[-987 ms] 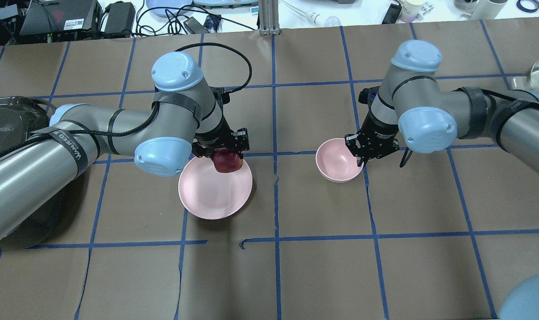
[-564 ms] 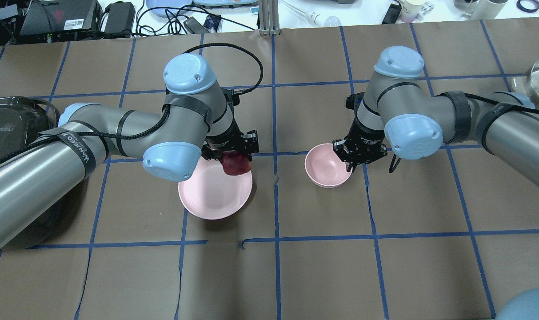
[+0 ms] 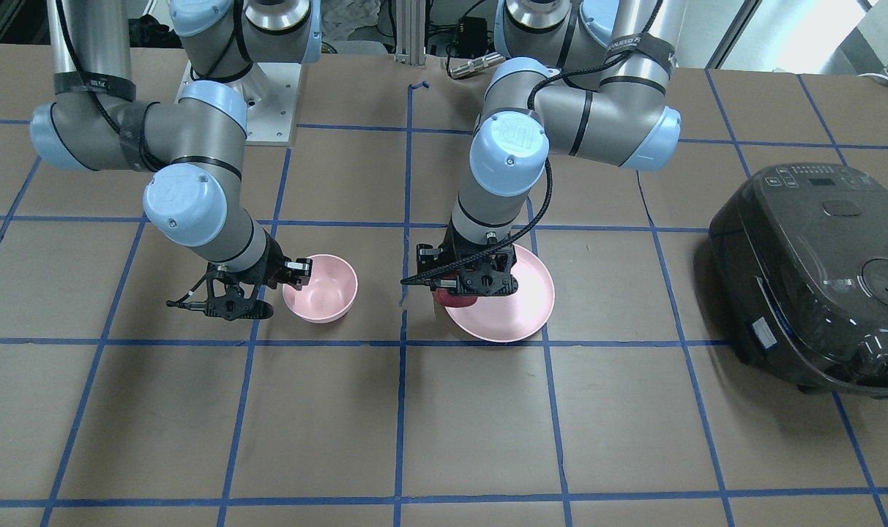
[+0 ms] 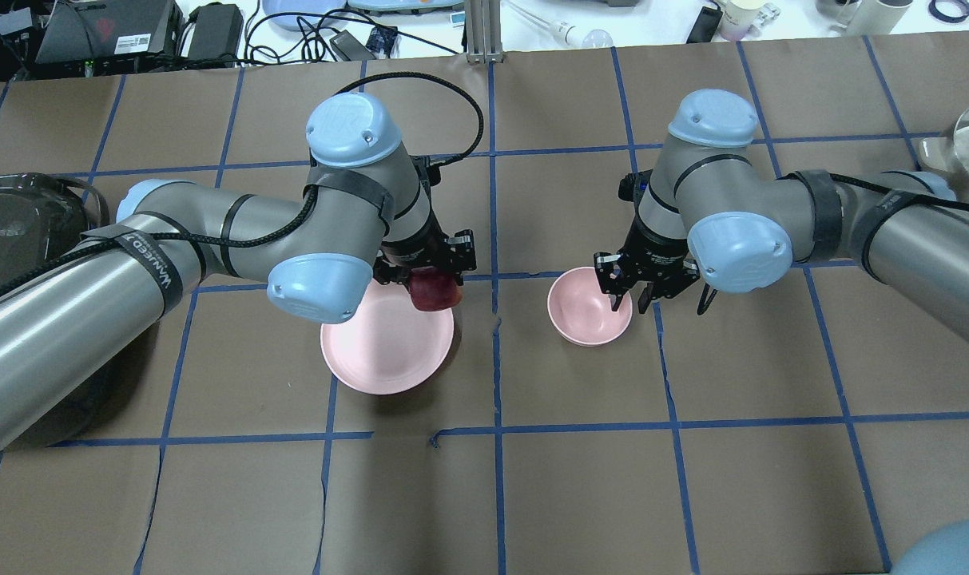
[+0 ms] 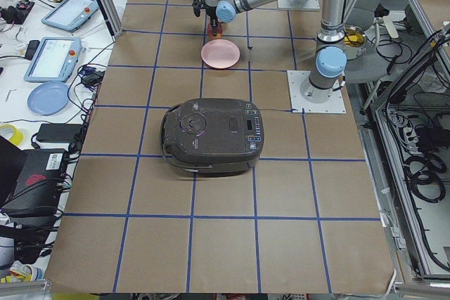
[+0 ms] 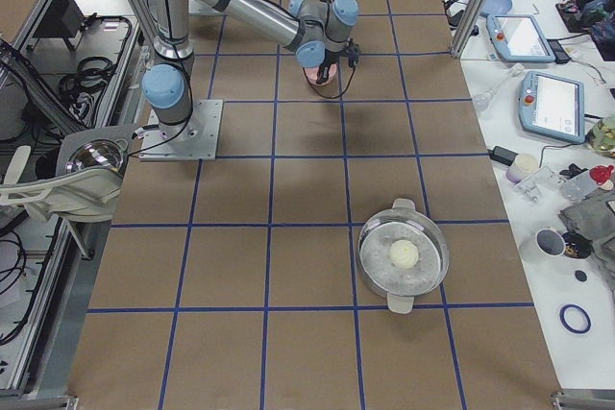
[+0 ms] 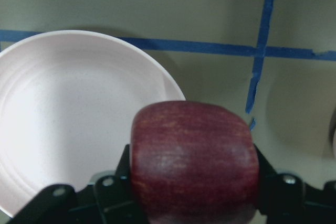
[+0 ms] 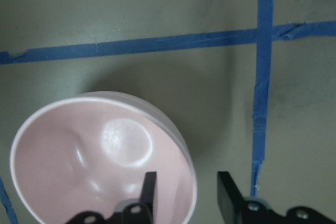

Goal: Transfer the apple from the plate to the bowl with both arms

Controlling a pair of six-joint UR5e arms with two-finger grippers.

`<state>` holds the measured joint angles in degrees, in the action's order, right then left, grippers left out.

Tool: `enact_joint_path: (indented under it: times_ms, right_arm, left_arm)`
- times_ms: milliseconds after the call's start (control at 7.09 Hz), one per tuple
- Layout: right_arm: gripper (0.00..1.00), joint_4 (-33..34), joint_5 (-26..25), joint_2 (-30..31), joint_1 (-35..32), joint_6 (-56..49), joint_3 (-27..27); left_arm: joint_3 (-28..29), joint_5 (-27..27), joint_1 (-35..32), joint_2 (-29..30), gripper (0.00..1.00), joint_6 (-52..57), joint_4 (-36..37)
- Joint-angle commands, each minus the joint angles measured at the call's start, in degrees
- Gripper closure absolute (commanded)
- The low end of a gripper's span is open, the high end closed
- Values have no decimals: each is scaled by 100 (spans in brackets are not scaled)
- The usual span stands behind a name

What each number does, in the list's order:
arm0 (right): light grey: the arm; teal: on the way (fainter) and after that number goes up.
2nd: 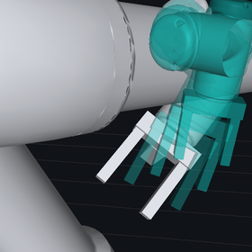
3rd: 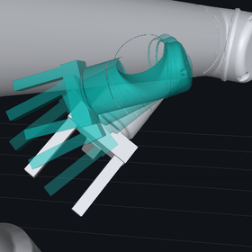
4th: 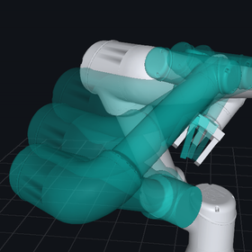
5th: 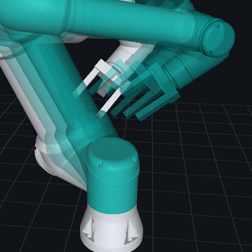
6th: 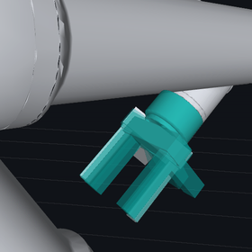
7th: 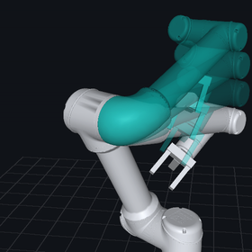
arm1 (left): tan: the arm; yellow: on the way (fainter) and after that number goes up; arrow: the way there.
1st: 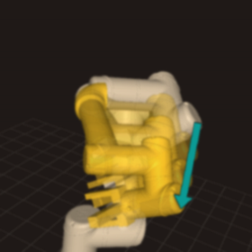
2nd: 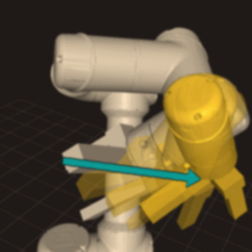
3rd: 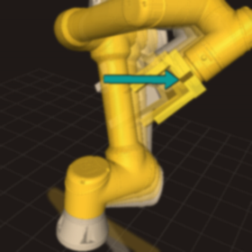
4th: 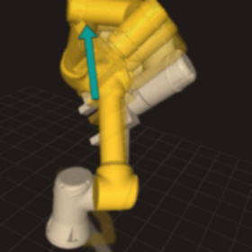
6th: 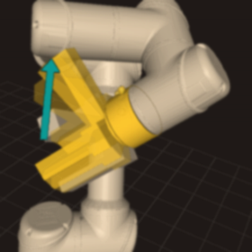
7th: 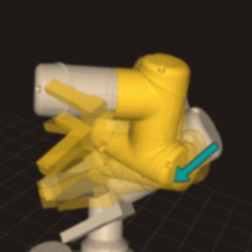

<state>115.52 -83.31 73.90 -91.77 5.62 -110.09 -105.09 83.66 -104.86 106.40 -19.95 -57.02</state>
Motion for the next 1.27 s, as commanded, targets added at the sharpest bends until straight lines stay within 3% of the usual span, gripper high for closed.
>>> enact_joint_path:
  times_ms: [0, 141, 423, 705, 987, 1128]
  right_arm:
    - [0, 41, -306, 45, 131, -357, 75]
    - [0, 93, -822, 132, 402, -908, 206]
    - [0, -28, -810, 684, 362, -905, 513]
    - [0, -1488, -827, 1395, 64, -896, 1528]
    - [0, -3142, -871, 1540, 54, -905, 2943]
    - [0, -3306, -871, 1487, 62, -905, 3115]
  left_arm:
    - [155, -95, -148, 83, 100, -296, 25]
    - [164, -444, -210, 83, 100, -438, 33]
    - [269, -658, -524, 109, 100, -718, 252]
    - [584, -667, -1060, 371, 100, -1419, 551]
    - [963, -667, -1431, 915, 100, -2037, 1050]
    - [973, -745, -1519, 1196, 100, -2317, 1462]
